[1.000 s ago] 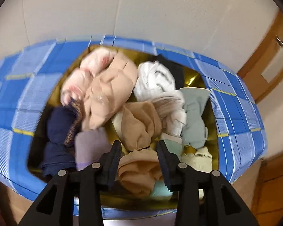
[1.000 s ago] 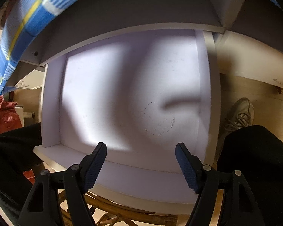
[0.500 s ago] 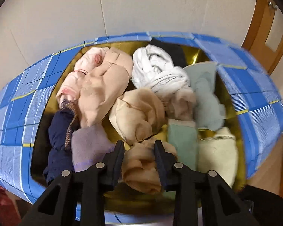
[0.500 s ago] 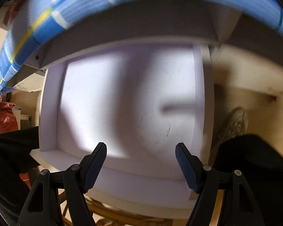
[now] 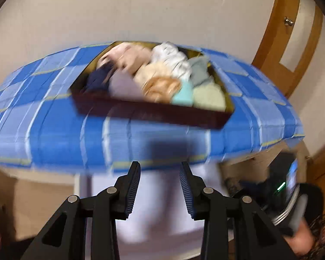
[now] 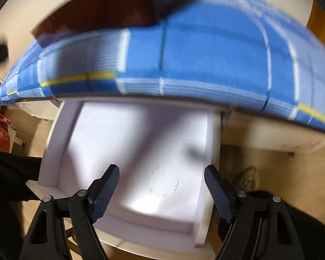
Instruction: Organize soft objects
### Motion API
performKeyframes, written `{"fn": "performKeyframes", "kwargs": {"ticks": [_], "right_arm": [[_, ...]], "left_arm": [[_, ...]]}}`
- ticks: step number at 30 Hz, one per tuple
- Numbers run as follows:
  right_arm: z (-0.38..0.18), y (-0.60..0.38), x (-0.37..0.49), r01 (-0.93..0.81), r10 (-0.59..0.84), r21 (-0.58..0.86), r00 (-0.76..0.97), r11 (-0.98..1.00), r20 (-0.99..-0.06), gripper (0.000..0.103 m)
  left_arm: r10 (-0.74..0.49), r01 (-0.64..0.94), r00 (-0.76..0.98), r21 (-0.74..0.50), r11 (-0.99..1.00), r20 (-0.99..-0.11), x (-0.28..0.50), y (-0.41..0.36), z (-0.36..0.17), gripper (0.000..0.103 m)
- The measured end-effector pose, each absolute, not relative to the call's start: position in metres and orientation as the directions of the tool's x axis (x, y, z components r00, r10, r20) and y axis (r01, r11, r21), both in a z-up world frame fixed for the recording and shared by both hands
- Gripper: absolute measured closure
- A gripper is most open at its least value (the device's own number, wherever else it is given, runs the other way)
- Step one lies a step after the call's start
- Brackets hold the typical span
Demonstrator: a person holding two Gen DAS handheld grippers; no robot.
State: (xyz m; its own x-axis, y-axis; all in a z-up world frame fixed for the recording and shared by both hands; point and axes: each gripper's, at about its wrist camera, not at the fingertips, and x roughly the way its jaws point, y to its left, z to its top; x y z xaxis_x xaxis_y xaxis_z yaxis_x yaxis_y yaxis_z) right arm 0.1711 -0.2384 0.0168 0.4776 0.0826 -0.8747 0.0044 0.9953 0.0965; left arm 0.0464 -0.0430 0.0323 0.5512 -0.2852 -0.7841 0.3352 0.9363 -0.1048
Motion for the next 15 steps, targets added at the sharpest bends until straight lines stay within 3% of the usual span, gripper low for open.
{"fn": "performKeyframes", "kwargs": {"ticks": [7,15], "right_arm": [[0.067,-0.218,0.137,0.0,0.051,0.067,0.64,0.998,-0.766,0.003],[0.118,-0.187,0.088,0.012,-0.006,0.003,0.727,1.0,-0.687,0.0]], "left_arm": [[-0.106,0.267,0.65,0.095,0.959,-0.753,-0.019,-0.03,0.021,0.066],[-0.071,0.139,0.745,0.051,0.989,-0.663,-0.057,-0.003,0.06,0.066]]}}
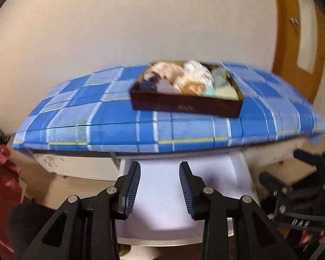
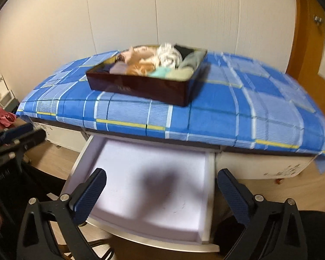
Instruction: Organize soft objects
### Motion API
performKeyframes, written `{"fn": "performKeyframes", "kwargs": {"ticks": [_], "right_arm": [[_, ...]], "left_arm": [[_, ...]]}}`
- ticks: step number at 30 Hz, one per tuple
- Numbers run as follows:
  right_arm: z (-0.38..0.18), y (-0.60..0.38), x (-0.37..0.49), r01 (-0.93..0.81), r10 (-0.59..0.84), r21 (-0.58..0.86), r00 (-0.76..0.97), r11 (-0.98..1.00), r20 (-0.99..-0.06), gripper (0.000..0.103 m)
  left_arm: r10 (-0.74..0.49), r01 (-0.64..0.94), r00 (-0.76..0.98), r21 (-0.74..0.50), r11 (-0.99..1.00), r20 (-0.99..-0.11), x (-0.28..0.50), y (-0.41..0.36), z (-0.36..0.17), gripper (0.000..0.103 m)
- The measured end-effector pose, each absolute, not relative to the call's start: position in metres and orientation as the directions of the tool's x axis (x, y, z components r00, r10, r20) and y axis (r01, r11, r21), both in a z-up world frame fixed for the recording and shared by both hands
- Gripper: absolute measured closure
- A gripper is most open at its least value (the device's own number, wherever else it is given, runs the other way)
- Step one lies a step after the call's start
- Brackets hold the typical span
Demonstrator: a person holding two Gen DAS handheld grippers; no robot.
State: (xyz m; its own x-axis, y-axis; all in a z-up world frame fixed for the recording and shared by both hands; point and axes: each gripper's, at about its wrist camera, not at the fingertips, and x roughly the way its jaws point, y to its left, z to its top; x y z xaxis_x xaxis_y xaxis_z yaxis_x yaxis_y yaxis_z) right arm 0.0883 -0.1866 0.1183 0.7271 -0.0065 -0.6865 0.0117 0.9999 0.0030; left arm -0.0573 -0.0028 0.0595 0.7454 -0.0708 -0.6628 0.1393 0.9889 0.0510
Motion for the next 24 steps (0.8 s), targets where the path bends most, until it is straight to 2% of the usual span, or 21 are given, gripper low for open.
{"fn": "performKeyframes", "kwargs": {"ticks": [3,7,11,17,24], "right_arm": [[0.133,-0.18,0.07,0.049,-0.052,-0.022,0.764,0.999,-0.643,0.0],[0.144,-0.172,0.051,0.09,-0.097,-0.041,0.799,0.995,-0.593,0.0],[0.153,-0.164,0.043,0.109,-0.111,-0.039,0.8,0.993,-0.589,0.0],[0.164,-0.167,0.036,0.205,-0.221,-0.091,0.797,0.974,-0.563,0.0],[0.157,-0.175,0.04,0.215,-0.195,-0.04,0.772,0.976,-0.604,0.0]], "left_arm": [[-0.031,0.075,0.758,0.041,0.996,-0.652,-0.067,0.008,0.069,0.066],[0.035,0.06,0.768,0.126,0.99,-0.64,-0.08,0.007,0.073,0.066],[-0.013,0.109,0.736,0.1,0.989,-0.677,-0.085,0.002,0.073,0.066],[-0.023,0.128,0.744,0.109,0.986,-0.668,-0.097,-0.007,0.071,0.066],[-0.044,0.145,0.746,0.098,0.985,-0.664,-0.101,-0.011,0.072,0.066]]}}
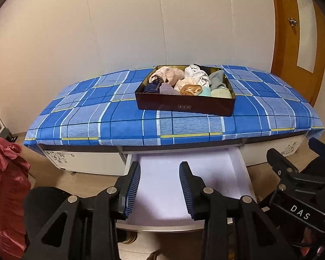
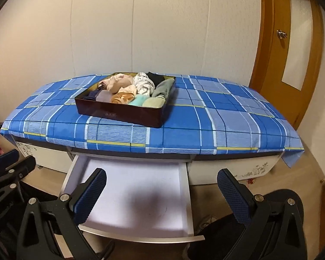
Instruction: Organize soft objects
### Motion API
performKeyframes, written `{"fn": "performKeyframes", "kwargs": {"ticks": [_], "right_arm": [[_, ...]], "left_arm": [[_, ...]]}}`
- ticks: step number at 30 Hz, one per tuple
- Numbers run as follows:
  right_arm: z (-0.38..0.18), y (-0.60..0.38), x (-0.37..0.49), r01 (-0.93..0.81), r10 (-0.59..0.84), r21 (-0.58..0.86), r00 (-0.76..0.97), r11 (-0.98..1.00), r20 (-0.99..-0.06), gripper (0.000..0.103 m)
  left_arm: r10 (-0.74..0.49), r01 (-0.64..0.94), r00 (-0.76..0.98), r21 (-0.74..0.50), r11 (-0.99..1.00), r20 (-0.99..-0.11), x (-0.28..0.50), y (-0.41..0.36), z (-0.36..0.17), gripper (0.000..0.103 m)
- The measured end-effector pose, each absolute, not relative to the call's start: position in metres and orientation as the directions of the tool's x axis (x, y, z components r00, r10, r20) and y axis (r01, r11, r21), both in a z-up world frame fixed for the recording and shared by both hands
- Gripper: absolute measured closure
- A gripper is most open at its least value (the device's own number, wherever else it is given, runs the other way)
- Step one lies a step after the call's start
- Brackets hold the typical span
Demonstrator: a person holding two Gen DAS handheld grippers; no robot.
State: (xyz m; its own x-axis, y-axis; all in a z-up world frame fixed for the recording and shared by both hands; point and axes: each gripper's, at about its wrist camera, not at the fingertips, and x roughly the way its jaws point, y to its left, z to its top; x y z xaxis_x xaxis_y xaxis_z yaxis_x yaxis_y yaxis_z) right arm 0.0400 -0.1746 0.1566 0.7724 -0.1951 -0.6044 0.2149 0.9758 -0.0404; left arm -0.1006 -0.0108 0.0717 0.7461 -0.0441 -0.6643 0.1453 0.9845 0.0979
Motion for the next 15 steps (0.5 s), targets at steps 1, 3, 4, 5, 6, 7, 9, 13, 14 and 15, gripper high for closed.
{"fn": "performKeyframes", "kwargs": {"ticks": [1,3,4,5,6,7,9,13,14,15], "right_arm": [[0.1565,-0.1747,0.0399,0.213,-0.191,-0.037,0.773,0.976,-0.605,0.0],[0.1565,-0.175,0.0397,0.214,-0.191,-0.036,0.772,0.976,-0.606,0.0],[0.1561,-0.1749,0.0397,0.212,-0.188,-0.033,0.773,0.977,-0.607,0.0],[0.156,-0.1751,0.04,0.211,-0.187,-0.032,0.772,0.977,-0.608,0.0],[0.1553,-0.1752,0.0404,0.212,-0.187,-0.032,0.769,0.977,-0.611,0.0],[0.1544,-0.1753,0.0407,0.209,-0.182,-0.028,0.767,0.977,-0.615,0.0],[0.1531,-0.1758,0.0414,0.21,-0.18,-0.026,0.763,0.977,-0.62,0.0],[0.1519,-0.1756,0.0417,0.209,-0.177,-0.023,0.761,0.978,-0.624,0.0],[0.1519,-0.1755,0.0419,0.206,-0.175,-0.023,0.762,0.978,-0.624,0.0],[0.1516,-0.1749,0.0419,0.202,-0.171,-0.021,0.762,0.979,-0.625,0.0]], "left_arm": [[-0.049,0.149,0.742,0.094,0.984,-0.668,-0.1004,-0.0111,0.0711,0.066],[-0.05,0.152,0.738,0.092,0.984,-0.673,-0.1001,-0.0119,0.0699,0.066],[-0.053,0.154,0.736,0.091,0.984,-0.675,-0.1,-0.0122,0.0693,0.066],[-0.055,0.155,0.735,0.089,0.984,-0.676,-0.1004,-0.0123,0.0691,0.066],[-0.055,0.154,0.736,0.087,0.984,-0.675,-0.1004,-0.0121,0.069,0.066],[-0.057,0.154,0.735,0.085,0.984,-0.676,-0.1003,-0.0119,0.0689,0.066],[-0.059,0.155,0.733,0.081,0.985,-0.678,-0.1001,-0.0117,0.0684,0.066],[-0.064,0.156,0.731,0.075,0.985,-0.68,-0.1003,-0.0111,0.0682,0.066],[-0.063,0.155,0.731,0.075,0.985,-0.679,-0.0999,-0.0112,0.0684,0.066],[-0.062,0.155,0.731,0.077,0.985,-0.679,-0.0999,-0.0115,0.0685,0.066]]}}
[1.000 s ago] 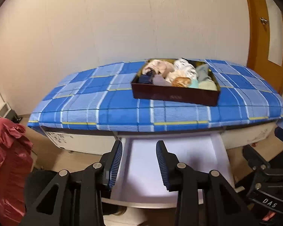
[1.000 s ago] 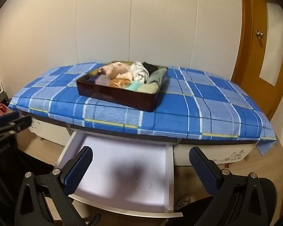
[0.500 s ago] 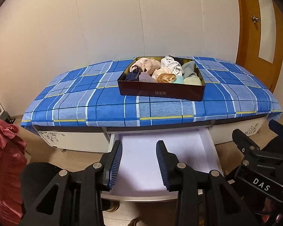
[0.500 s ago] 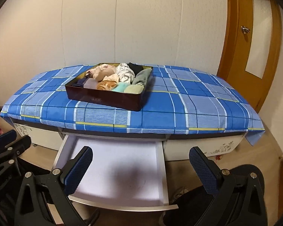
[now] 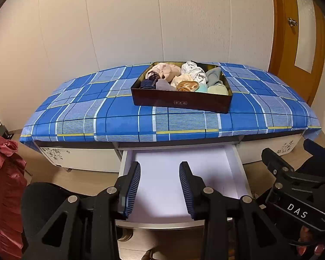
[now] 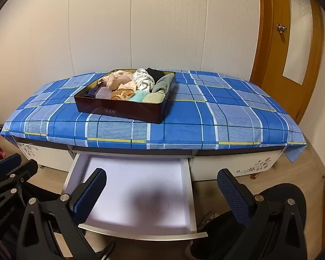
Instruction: Organize soft objects
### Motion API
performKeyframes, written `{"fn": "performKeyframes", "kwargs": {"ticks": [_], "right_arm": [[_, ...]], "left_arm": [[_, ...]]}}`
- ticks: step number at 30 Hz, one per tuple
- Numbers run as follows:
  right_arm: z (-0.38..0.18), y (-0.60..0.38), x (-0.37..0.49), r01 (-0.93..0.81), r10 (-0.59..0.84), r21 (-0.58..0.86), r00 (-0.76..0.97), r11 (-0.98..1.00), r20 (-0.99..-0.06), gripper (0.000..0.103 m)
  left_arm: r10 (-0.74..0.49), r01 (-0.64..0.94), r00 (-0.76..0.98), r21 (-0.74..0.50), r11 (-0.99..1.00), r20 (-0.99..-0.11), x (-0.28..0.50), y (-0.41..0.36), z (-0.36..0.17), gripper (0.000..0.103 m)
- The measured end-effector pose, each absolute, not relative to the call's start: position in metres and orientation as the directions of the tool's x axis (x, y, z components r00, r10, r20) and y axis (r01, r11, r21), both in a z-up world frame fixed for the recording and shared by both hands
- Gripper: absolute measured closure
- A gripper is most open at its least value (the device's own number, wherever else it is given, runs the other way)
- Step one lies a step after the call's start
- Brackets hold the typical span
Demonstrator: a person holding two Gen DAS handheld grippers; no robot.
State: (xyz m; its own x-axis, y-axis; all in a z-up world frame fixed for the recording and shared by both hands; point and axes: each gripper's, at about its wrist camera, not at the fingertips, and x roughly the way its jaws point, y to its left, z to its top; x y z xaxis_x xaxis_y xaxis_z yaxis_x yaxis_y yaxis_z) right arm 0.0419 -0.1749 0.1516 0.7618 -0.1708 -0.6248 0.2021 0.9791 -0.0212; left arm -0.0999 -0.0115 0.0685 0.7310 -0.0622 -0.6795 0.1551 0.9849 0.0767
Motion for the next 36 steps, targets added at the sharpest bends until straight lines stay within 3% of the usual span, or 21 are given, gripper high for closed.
{"fn": "performKeyframes", "kwargs": {"ticks": [36], "right_arm": [[0.1456,-0.1712,0.0459,0.204,-0.165,-0.016,0.738,0.979,-0.654,0.0]], "left_arm": [[-0.098,0.177,0.703,0.04,0.983,-0.705,-0.0967,-0.0114,0.0636,0.066]]}}
